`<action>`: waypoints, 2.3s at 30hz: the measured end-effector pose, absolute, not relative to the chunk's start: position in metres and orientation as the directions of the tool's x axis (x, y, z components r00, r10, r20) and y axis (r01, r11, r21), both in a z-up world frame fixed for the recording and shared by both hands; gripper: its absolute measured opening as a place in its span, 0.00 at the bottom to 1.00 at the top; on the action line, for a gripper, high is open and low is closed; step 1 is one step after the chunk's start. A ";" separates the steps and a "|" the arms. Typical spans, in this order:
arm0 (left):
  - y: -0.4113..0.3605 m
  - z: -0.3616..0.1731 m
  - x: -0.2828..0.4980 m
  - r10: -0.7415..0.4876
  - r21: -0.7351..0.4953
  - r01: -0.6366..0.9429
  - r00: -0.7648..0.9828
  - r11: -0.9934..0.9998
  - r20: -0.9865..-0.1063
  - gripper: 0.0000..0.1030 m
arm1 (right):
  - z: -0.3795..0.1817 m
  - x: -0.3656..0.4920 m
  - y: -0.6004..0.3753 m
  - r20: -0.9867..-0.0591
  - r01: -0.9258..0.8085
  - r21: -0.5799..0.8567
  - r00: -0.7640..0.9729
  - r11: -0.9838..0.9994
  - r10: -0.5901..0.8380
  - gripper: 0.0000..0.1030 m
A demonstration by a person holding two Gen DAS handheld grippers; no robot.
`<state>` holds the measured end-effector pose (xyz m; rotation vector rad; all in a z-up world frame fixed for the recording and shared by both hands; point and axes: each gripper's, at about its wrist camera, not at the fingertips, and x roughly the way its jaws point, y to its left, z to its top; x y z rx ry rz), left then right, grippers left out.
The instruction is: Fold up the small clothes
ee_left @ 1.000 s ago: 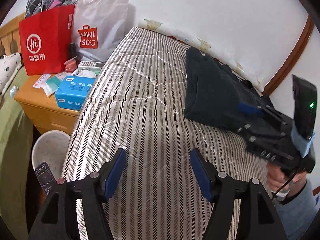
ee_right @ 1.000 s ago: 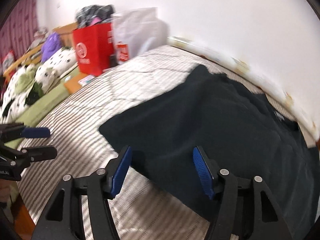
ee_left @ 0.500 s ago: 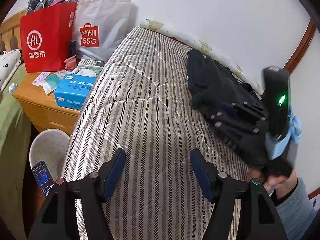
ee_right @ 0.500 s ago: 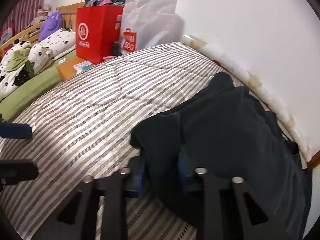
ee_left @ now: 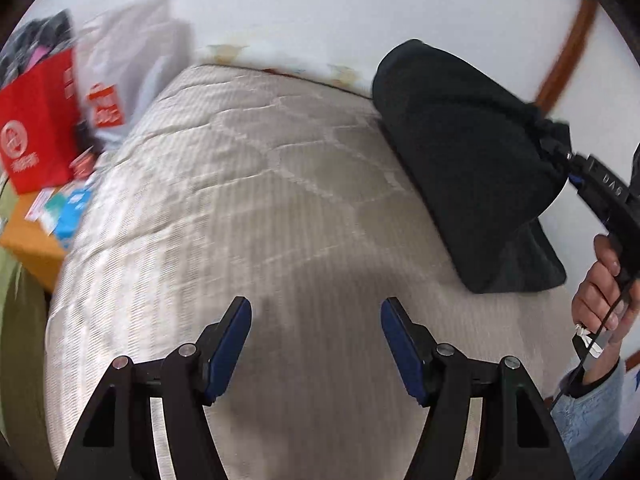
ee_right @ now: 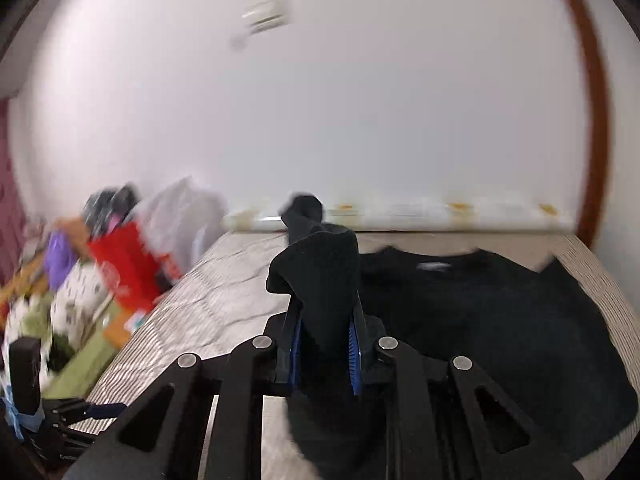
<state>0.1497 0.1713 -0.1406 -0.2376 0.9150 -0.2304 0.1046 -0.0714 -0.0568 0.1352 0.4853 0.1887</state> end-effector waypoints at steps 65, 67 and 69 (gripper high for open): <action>-0.085 -0.143 0.177 -0.376 -0.098 0.457 0.572 0.884 -0.729 0.20 | -0.182 0.056 -0.340 -0.666 0.372 0.251 0.736 0.894 -0.119 0.33; -0.080 -0.140 0.175 -0.375 -0.105 0.444 0.581 0.890 -0.723 0.18 | -0.178 0.059 -0.333 -0.655 0.361 0.226 0.744 0.905 -0.133 0.24; -0.069 -0.137 0.175 -0.381 -0.128 0.427 0.585 0.895 -0.716 0.18 | -0.176 0.060 -0.325 -0.645 0.334 0.219 0.754 0.917 -0.121 0.23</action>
